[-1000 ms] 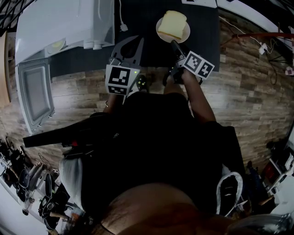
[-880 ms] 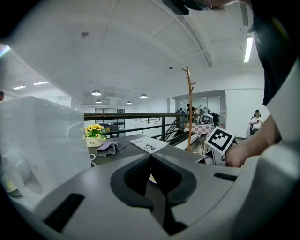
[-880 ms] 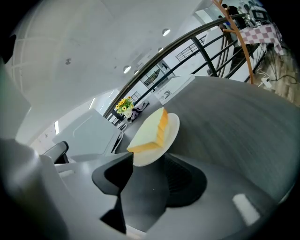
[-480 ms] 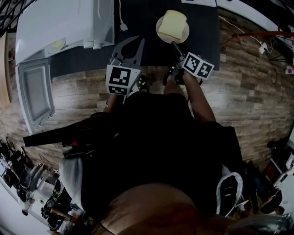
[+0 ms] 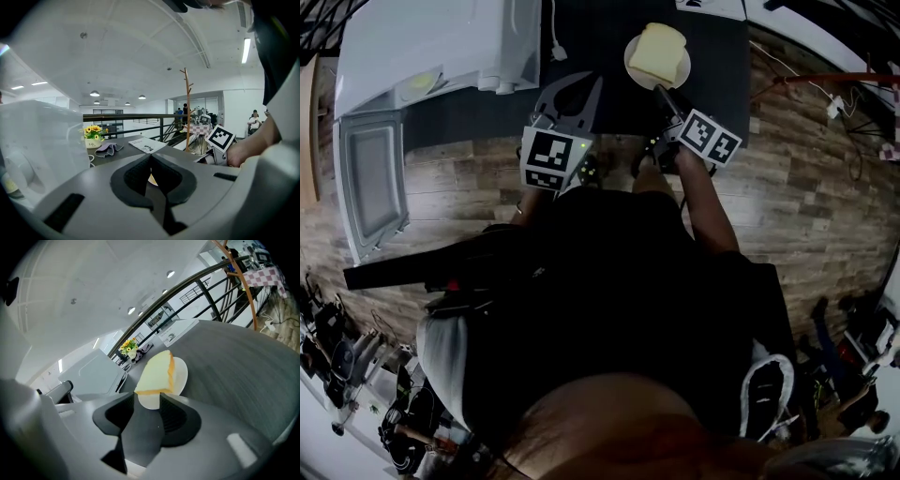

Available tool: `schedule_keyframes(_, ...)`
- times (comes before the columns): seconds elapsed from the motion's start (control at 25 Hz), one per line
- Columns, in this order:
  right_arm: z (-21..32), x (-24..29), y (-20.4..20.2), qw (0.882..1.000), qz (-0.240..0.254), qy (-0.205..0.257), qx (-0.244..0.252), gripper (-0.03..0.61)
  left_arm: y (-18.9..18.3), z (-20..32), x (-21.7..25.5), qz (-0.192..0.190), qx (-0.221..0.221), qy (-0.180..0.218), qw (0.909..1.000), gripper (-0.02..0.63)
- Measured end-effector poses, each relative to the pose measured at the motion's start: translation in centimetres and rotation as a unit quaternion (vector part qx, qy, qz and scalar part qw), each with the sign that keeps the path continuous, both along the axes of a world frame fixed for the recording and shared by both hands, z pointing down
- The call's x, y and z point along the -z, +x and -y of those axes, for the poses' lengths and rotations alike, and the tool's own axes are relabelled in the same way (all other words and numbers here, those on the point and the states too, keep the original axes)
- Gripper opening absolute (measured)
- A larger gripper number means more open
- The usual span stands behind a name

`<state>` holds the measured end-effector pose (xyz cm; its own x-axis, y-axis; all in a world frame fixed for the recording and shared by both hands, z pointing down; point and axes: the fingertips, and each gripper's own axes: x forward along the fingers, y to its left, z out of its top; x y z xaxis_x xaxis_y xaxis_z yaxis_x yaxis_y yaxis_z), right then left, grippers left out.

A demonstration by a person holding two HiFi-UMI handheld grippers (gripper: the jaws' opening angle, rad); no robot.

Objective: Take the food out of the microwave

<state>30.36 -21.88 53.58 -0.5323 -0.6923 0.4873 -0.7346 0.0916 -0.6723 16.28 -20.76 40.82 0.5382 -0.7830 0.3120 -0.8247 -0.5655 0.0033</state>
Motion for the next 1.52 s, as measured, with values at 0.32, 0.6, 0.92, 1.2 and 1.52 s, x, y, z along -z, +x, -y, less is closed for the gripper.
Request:
schedule_keyframes(0.32,0.4,1.2,0.4,0.999,0.003,0.030,-0.023,0.000,-0.8,-0.6,0.4,0.004,0.003,0.003,1.0000,0.006)
schedule_keyframes(0.6,0.9,2.5,0.1,0.997,-0.014,0.074,-0.016,0.000,-2.3,-1.1,0.6,0.001,0.015,0.007,0.9999,0.006)
schedule_keyframes(0.92,1.5,5.5,-1.4,0.993,-0.025,0.118,-0.001,0.000,-3.7,-1.6,0.7,0.005,0.025,0.006,0.9997,0.006)
schedule_keyframes(1.2,1.5,7.9,-1.8,0.985,-0.055,0.165,0.009,0.000,-3.7,-1.4,0.8,-0.002,0.018,0.009,0.9998,0.006)
schedule_keyframes(1.52,1.0,13.1,-2.2,0.959,-0.076,0.272,0.004,0.000,-3.3,-1.3,1.9,-0.014,-0.006,0.023,0.9996,0.006)
